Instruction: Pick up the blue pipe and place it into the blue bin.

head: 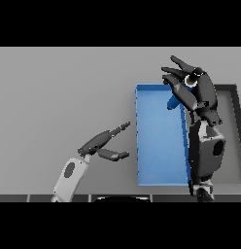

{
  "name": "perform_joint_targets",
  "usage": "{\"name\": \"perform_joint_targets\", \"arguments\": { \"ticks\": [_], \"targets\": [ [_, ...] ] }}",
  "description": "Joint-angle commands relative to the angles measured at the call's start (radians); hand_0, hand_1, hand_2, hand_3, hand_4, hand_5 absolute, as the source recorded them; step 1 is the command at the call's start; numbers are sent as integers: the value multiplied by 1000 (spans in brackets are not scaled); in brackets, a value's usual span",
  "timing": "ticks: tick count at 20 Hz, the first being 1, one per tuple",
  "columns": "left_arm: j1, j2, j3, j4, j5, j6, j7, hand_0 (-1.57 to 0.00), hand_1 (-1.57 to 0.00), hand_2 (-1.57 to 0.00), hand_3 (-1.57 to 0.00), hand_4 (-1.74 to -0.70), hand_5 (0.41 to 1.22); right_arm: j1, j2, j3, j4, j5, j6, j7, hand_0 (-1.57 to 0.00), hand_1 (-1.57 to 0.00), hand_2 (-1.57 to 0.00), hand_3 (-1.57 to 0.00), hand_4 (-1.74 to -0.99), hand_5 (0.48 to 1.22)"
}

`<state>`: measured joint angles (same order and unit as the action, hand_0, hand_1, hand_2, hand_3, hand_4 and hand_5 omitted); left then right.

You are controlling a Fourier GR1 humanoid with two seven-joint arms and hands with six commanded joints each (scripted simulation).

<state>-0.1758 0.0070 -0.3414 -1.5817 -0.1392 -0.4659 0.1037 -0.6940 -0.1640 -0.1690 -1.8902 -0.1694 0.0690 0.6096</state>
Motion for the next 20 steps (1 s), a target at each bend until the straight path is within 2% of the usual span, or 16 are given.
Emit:
{"name": "perform_joint_targets", "arguments": {
  "ticks": [1,4,8,12,14,17,18,20],
  "targets": [
    [-3,3,1,3,1,-4,-11,1,1,1,1,-947,470,27,-12,7,10,9,-6,0,-1571,-1571,-1571,-1571,-1499,1221],
    [-19,4,7,8,-3,5,-16,1,1,1,1,-941,463,159,-45,24,7,7,-41,0,-1571,-1571,-1571,-1571,-1499,1221],
    [-25,-8,0,30,-23,21,-21,1,1,1,1,-931,460,321,-124,85,20,-9,-130,0,-1571,-1571,-1571,-1571,-1500,1221],
    [3,-1,-11,2,-27,25,-56,1,1,1,1,-928,465,456,-221,206,39,-59,-314,0,-1571,-1571,-1571,-1571,-1500,1221],
    [-18,1,1,15,-34,35,-41,1,1,1,1,-928,467,487,-287,276,54,-111,-416,0,-1571,-1571,-1571,-1571,-1499,1221],
    [-9,14,-1,9,-36,30,-57,1,1,1,1,-923,476,515,-372,375,76,-231,-531,0,-1571,-1571,-1571,-1571,-1497,1221],
    [-12,9,-3,3,-32,28,-53,1,1,1,1,-923,478,515,-394,405,91,-256,-551,0,-1571,-1571,-1571,-1257,-1546,1221],
    [-6,16,-4,9,-40,29,-65,1,1,1,1,-922,481,531,-438,469,97,-343,-612,0,-1571,-1571,-1571,-804,-1616,1221]
  ]
}}
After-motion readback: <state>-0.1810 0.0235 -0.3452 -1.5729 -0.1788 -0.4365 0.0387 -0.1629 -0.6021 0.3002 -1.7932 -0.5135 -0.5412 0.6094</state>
